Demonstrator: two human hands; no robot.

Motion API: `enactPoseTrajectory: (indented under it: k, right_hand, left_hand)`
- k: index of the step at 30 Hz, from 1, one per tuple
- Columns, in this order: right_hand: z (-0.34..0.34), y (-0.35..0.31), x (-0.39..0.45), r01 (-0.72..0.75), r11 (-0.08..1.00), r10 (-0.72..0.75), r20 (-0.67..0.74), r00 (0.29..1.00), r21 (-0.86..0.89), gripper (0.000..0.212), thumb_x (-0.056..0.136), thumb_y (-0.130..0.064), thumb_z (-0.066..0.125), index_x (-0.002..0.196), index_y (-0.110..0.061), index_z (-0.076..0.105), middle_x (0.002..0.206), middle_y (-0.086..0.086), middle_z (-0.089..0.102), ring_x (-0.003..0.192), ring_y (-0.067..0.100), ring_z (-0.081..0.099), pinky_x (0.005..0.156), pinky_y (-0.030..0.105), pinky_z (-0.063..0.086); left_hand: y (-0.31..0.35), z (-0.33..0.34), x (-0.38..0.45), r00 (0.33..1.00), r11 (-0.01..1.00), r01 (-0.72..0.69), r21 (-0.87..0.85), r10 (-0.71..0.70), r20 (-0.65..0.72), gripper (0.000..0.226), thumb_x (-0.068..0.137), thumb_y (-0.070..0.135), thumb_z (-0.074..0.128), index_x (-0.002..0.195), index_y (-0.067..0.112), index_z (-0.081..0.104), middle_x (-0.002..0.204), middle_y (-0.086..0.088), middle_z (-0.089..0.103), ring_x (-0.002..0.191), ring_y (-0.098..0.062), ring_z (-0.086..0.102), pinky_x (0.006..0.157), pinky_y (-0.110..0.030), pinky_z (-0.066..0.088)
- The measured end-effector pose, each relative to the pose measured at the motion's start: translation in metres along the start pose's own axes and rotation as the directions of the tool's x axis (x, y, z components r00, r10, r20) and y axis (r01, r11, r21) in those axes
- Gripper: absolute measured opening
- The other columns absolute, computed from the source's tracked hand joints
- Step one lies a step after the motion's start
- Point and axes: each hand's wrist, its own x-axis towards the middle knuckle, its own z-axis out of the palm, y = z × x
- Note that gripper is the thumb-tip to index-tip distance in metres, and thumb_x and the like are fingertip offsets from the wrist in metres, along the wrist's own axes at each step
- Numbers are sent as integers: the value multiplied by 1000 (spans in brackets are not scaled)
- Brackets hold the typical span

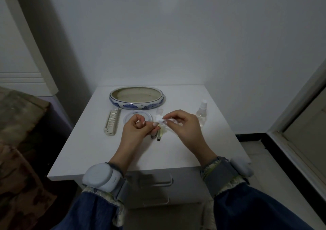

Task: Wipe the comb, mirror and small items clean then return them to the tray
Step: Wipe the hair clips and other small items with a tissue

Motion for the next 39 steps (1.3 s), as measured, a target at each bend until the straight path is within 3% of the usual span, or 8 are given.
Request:
enactPoseTrajectory:
  k: [5,8,13,16,19,22,33,39]
  right_hand:
    - [-4,11,0,-27,995,13,-146,989,-93,14,79,5,64,81,-8,68,78,-3,64,75,-7,58,72,6,42]
    - [-10,7,5,-236,949,274,-176,945,210,14,84,3,60,84,-10,64,78,-3,65,66,-4,60,64,10,45]
    - [-22,-4,12,-419,420,518,167,839,805,27,93,4,31,95,-6,56,70,3,58,53,8,51,49,15,42]
    - [-22,-2,12,-424,335,523,209,826,841,28,93,3,29,94,-5,56,62,1,58,53,8,48,47,15,40]
    - [-22,4,11,-401,650,534,-13,845,646,23,92,4,41,88,-8,60,76,4,59,63,11,53,52,15,43]
    - [-21,12,6,-312,946,324,-195,926,89,20,86,4,52,84,-9,66,84,0,65,72,-1,60,66,6,44]
    - [-6,34,-5,-80,809,101,4,995,-582,26,87,4,49,108,3,65,111,16,60,108,27,52,90,19,33]
    - [-4,21,-1,-54,873,32,-54,998,-484,14,84,-14,65,95,-8,72,105,7,65,107,19,48,90,16,29]
  left_hand:
    - [3,-2,-1,1000,1000,-2,-18,2,2,36,82,-9,59,72,15,33,53,-7,62,54,-17,61,64,-22,55]
    - [3,-3,1,998,994,20,-109,-27,-60,33,82,-8,59,74,14,36,59,-8,67,60,-16,67,65,-20,56]
    - [-1,-9,6,985,980,28,-199,-61,-164,30,82,-9,59,73,13,41,67,-9,71,67,-15,71,63,-18,56]
    - [-1,-8,6,983,979,39,-199,-74,-170,27,83,-9,59,74,12,44,66,-9,71,66,-15,71,62,-17,55]
    - [0,-6,5,982,982,52,-182,-84,-170,23,83,-9,58,77,10,47,63,-8,70,66,-14,71,62,-16,55]
    - [-1,-7,5,978,983,64,-170,-96,-187,20,84,-8,59,79,9,48,64,-9,70,67,-15,71,64,-17,56]
    - [-5,-9,6,972,985,99,-140,-126,-198,9,84,-8,60,86,2,61,70,-7,73,71,-15,71,65,-16,55]
    - [-7,-9,7,974,992,107,-73,-119,-191,14,84,-7,59,84,4,67,71,-1,73,70,-11,70,67,-14,54]
